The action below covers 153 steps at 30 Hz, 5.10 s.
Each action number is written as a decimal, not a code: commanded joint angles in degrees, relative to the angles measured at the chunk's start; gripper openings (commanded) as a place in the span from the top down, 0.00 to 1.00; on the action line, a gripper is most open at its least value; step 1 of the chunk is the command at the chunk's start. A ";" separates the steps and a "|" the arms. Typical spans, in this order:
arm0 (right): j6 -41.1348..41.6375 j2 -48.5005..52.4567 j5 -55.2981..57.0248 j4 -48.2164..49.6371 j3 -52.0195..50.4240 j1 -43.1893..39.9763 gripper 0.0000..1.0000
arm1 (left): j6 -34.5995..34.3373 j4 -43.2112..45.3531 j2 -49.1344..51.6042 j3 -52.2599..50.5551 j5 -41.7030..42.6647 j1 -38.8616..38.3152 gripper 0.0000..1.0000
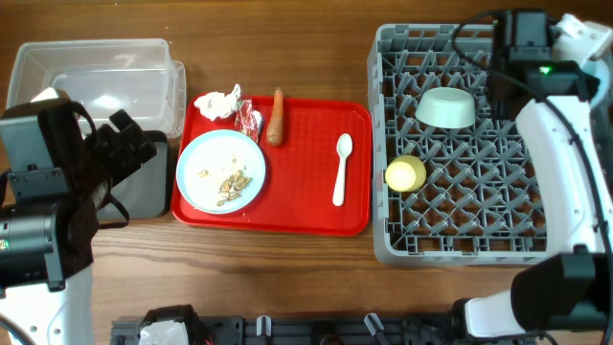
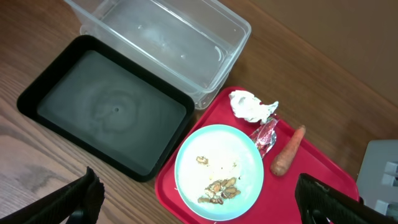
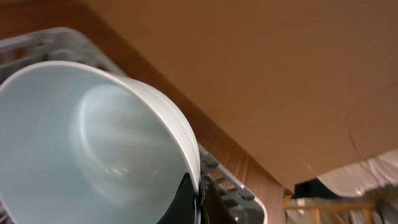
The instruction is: Sort waste into correct bins and load items into the dishwasher rack
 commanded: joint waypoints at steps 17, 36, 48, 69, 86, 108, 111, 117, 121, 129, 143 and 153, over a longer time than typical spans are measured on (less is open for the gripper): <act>-6.25 16.83 -1.62 3.54 -0.57 0.37 0.96 | 0.70 -0.24 0.00 0.17 -0.74 0.26 0.00; -20.28 -3.28 -34.38 5.20 1.97 15.50 0.53 | 0.70 -0.87 0.00 0.17 -0.76 0.26 0.00; -0.63 6.25 -74.88 1.99 -1.81 31.12 0.59 | 0.70 -0.87 0.00 0.17 -0.76 0.26 0.00; 10.12 27.85 -68.91 -0.55 -1.07 32.44 0.95 | 0.70 -0.87 0.00 0.17 -0.76 0.26 0.00; -13.07 11.39 -58.90 9.22 1.68 16.13 0.96 | 0.70 -0.87 0.00 0.17 -0.76 0.26 0.00; 10.03 22.75 -65.77 23.47 3.43 40.44 0.36 | 0.70 -0.87 0.00 0.17 -0.76 0.26 0.00; 11.13 28.81 -65.90 27.69 3.43 40.74 0.39 | 0.70 -0.87 0.00 0.17 -0.76 0.26 0.00; 6.19 26.53 -65.68 24.35 4.11 40.74 0.42 | 0.70 -0.87 0.00 0.17 -0.76 0.26 0.00; -1.11 16.59 -65.94 21.97 4.11 40.68 0.33 | 0.70 -0.87 0.00 0.17 -0.76 0.26 0.00; -7.37 -6.16 -61.35 9.25 4.11 32.87 0.30 | 0.44 4.09 0.00 0.17 4.98 0.26 0.00; -4.70 -26.97 -60.33 8.41 4.09 31.30 0.00 | 0.48 6.23 0.22 0.17 8.72 0.26 0.00; -9.07 -25.66 -55.36 -6.08 4.09 31.28 0.00 | 0.48 6.23 0.22 0.17 8.72 0.26 0.00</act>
